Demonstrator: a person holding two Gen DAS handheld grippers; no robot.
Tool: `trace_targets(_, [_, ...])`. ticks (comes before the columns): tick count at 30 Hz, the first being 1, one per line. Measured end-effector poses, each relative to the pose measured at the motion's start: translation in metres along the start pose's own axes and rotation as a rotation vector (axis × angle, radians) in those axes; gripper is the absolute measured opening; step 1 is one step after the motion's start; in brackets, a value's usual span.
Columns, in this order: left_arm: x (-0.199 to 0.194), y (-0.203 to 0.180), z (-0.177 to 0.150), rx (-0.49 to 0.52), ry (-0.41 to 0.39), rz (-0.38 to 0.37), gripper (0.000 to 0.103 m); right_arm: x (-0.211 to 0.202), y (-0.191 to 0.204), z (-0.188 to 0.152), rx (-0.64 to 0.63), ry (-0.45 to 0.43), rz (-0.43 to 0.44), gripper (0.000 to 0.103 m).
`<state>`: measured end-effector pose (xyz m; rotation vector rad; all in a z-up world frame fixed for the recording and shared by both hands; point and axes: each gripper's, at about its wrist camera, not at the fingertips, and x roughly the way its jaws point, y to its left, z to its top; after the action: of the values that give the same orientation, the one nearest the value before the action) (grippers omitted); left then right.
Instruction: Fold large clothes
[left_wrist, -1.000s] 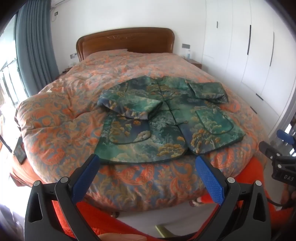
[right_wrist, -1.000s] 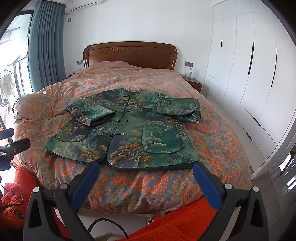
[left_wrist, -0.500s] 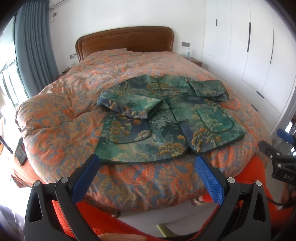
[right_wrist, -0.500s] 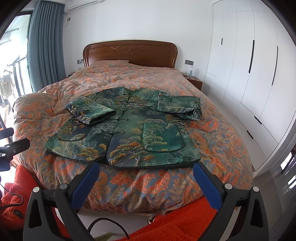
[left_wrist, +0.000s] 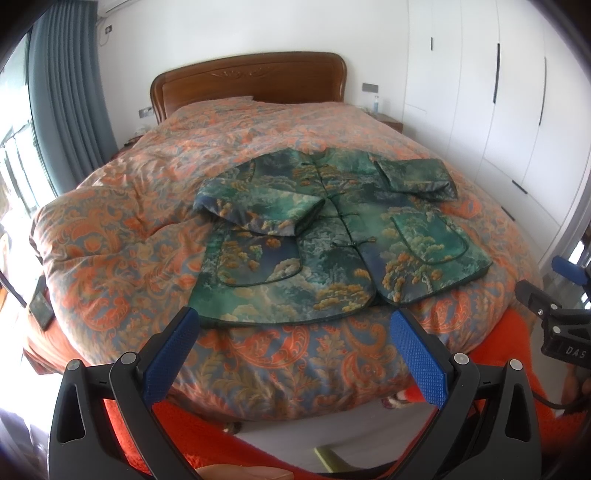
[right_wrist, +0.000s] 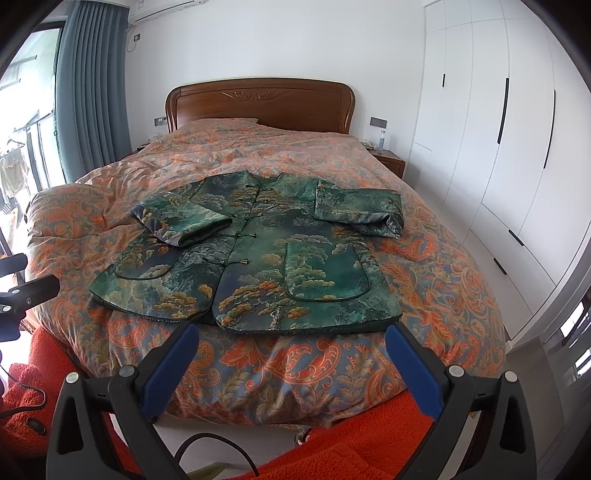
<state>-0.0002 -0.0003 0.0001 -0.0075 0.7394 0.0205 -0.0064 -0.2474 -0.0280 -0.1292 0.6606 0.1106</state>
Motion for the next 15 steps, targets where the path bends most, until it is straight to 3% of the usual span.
trace_targets(15, [0.0000, 0.0000, -0.0001, 0.002, 0.003, 0.003, 0.103, 0.0020, -0.0014, -0.0002, 0.003, 0.007, 0.002, 0.103])
